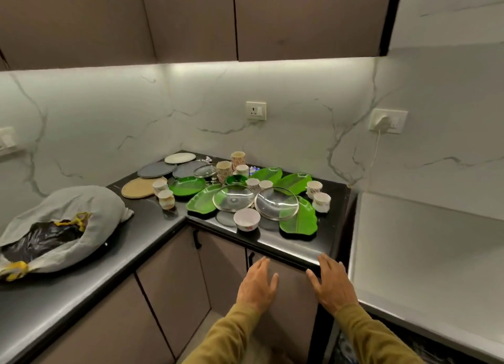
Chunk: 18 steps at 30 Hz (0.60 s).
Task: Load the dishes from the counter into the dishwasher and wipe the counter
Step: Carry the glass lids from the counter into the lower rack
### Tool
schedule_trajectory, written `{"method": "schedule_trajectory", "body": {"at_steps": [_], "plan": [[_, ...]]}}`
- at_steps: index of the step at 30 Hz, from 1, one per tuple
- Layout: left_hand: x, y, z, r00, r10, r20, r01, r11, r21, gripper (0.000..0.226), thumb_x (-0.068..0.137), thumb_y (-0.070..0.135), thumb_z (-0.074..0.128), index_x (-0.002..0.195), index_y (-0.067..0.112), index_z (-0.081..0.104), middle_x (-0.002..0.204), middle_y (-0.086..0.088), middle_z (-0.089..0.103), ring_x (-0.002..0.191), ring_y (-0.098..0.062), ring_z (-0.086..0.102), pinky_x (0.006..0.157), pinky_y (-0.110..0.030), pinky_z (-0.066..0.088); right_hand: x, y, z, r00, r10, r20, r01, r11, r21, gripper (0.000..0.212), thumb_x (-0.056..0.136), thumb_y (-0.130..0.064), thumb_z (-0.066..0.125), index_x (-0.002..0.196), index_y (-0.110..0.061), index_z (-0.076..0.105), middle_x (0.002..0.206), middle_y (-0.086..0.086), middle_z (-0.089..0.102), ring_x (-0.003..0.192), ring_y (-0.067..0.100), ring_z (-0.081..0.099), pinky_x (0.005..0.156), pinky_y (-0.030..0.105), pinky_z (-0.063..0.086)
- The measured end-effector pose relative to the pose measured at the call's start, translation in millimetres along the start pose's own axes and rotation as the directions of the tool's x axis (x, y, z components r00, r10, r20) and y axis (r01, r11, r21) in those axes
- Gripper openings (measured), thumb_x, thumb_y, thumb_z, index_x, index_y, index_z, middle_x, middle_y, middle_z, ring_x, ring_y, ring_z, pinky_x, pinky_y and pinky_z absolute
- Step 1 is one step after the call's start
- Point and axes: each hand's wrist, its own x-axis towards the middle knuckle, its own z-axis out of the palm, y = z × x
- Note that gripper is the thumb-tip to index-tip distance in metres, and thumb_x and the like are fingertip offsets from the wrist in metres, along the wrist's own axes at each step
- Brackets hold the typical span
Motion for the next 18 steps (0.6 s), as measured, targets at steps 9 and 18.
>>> {"method": "schedule_trajectory", "body": {"at_steps": [9, 18], "plan": [[90.5, -75.0, -81.1, 0.999, 0.034, -0.042, -0.035, 0.999, -0.006, 0.058, 0.102, 0.039, 0.047, 0.154, 0.018, 0.032, 0.16, 0.001, 0.032, 0.149, -0.012, 0.026, 0.118, -0.023, 0.021, 82.2, -84.6, 40.3, 0.997, 0.031, -0.065, -0.031, 1.0, -0.002, 0.061, 0.098, -0.044, 0.049, 0.147, -0.009, 0.04, 0.153, 0.009, 0.039, 0.143, 0.024, 0.034, 0.12, 0.036, 0.015], [134.2, -100.7, -97.9, 0.997, 0.054, -0.062, -0.056, 0.998, -0.032, 0.056, 0.101, 0.039, 0.049, 0.151, 0.019, 0.036, 0.158, 0.001, 0.035, 0.146, -0.014, 0.031, 0.116, -0.023, 0.026, 125.5, -115.2, 50.4, 0.998, 0.003, -0.066, -0.006, 0.999, -0.045, 0.063, 0.098, -0.044, 0.05, 0.147, -0.006, 0.04, 0.152, 0.012, 0.041, 0.14, 0.028, 0.036, 0.119, 0.039, 0.025]]}}
